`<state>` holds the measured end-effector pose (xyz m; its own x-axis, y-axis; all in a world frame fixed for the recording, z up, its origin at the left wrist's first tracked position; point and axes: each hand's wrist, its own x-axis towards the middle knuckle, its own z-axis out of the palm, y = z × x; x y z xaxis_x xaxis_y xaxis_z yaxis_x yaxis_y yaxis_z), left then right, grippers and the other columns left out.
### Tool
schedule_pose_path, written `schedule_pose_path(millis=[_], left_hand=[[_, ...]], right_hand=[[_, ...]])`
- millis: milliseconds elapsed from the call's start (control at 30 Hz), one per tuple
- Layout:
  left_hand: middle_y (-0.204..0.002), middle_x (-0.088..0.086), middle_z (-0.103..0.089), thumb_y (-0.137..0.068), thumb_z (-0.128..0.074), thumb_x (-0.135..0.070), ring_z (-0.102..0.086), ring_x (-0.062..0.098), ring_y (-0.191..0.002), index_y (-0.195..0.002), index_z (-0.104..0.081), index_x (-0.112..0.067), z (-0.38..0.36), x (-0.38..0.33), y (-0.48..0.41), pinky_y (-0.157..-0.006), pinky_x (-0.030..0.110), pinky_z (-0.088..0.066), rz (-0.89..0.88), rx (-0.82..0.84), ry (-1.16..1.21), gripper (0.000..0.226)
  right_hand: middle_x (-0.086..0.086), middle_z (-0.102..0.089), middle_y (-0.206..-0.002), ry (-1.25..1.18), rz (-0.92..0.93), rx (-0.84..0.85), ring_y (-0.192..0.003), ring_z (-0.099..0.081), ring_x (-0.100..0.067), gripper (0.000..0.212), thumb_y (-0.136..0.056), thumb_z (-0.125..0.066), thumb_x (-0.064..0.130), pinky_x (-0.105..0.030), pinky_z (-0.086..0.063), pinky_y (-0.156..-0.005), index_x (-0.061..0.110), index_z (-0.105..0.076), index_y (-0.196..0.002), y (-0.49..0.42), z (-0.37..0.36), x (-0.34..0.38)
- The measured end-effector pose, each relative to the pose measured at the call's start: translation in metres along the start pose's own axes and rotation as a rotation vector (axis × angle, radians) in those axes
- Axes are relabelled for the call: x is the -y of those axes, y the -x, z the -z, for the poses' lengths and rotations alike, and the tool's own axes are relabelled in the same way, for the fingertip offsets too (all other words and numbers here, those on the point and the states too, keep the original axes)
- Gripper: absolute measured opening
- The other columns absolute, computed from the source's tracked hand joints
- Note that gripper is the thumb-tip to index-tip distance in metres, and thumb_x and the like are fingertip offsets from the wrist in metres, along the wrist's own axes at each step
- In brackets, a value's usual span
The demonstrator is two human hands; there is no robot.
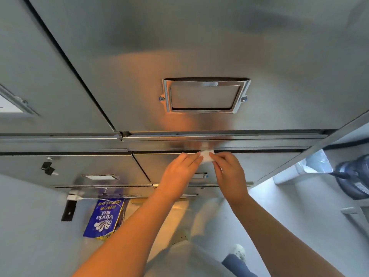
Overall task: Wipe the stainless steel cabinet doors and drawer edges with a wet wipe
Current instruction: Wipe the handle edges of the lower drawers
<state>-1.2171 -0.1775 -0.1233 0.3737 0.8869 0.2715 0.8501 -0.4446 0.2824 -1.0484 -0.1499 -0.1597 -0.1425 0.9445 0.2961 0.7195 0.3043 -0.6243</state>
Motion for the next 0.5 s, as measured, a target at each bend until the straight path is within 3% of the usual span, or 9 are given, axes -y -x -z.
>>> schedule_pose_path(millis=[133,500], left_hand=[[-0.106,0.013,-0.069,-0.062,-0.080,0.008,-0.065,0.028,-0.084,-0.107,-0.068,0.001,-0.001,0.006,-0.002,-0.068,0.030,-0.055,-0.051,-0.061,0.026,0.047],[-0.105,0.015,-0.069,-0.050,-0.084,0.011,-0.067,0.029,-0.092,-0.106,-0.069,0.001,-0.016,0.011,-0.010,-0.073,0.032,-0.056,-0.019,-0.002,-0.054,0.058]], right_hand=[[-0.007,-0.064,-0.090,0.117,0.154,-0.125,-0.082,-0.057,-0.013,0.024,-0.082,-0.065,0.014,-0.011,-0.041,-0.077,0.006,-0.071,-0.104,0.000,-0.002,-0.006],[-0.006,-0.065,-0.087,0.149,0.104,-0.065,-0.076,-0.061,-0.019,0.023,-0.077,-0.074,0.007,-0.017,-0.044,-0.072,0.008,-0.072,-0.101,-0.014,-0.007,-0.008]])
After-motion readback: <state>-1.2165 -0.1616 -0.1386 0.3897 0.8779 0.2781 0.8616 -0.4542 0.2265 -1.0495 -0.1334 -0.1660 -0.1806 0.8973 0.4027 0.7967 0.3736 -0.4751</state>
